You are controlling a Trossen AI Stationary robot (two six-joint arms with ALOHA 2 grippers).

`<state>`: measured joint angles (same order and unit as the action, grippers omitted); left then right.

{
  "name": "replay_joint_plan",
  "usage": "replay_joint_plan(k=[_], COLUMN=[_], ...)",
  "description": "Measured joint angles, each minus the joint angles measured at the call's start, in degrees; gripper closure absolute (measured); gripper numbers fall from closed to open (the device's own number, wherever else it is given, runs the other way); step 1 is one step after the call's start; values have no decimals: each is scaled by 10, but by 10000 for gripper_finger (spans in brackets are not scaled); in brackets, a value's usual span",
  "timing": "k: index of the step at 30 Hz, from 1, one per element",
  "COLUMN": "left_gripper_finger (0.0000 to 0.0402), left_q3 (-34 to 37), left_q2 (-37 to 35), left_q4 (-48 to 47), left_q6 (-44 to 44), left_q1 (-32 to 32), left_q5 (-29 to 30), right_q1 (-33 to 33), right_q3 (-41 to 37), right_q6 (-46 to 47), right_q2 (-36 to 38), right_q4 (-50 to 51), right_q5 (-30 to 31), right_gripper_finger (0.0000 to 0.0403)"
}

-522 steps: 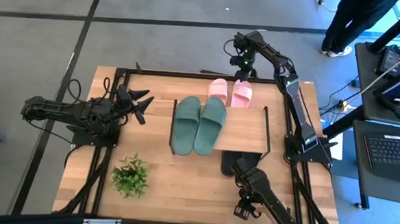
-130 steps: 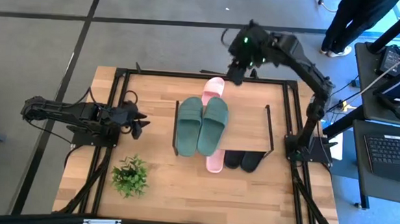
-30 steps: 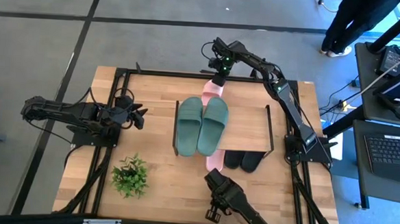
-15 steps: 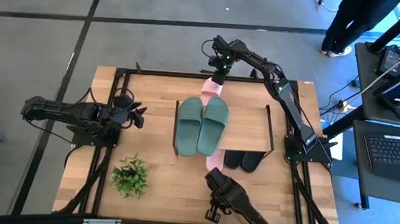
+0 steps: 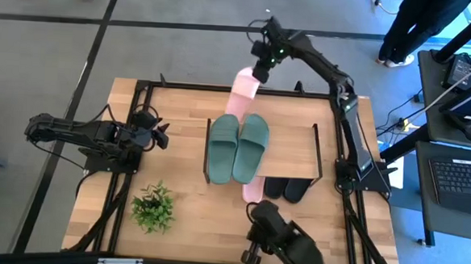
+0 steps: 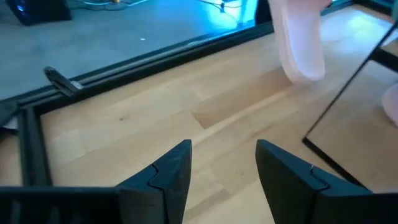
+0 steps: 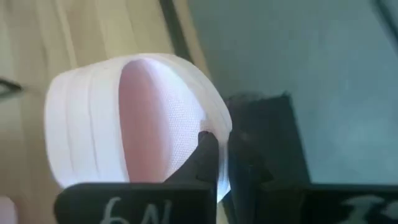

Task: Pick and place slides into the shelf
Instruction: Put the left pink slipper under the shelf

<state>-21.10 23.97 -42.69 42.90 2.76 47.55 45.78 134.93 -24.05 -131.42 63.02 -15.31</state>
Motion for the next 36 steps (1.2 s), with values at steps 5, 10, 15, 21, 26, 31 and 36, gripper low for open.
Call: replay_joint_plan(k=[5, 10, 15, 21, 26, 31, 36], left_gripper_finger=[231, 231, 231, 231, 231, 231, 231], left_q3=[0, 0, 0, 0, 0, 0, 0], left_q2=[0, 0, 0, 0, 0, 0, 0], left_q4=[-26, -38, -41, -37, -24, -1, 21], left_q6=[0, 0, 0, 1, -1, -48, -86], left_q1=[0, 0, 0, 0, 0, 1, 1], left_q5=[4, 4, 4, -32, -84, -153, -189], right_q1=[-11, -35, -88, -203, -322, -431, -507], right_q3=[0, 0, 1, 1, 1, -6, -13], right_q6=[47, 108, 155, 209, 242, 303, 367], right_q2=[81, 177, 271, 340, 343, 303, 238], right_q4=[-51, -108, -131, -119, -85, -54, -10], right_q5=[0, -4, -4, -6, 9, 75, 98], right_gripper_finger=[383, 383, 383, 383, 383, 383, 383])
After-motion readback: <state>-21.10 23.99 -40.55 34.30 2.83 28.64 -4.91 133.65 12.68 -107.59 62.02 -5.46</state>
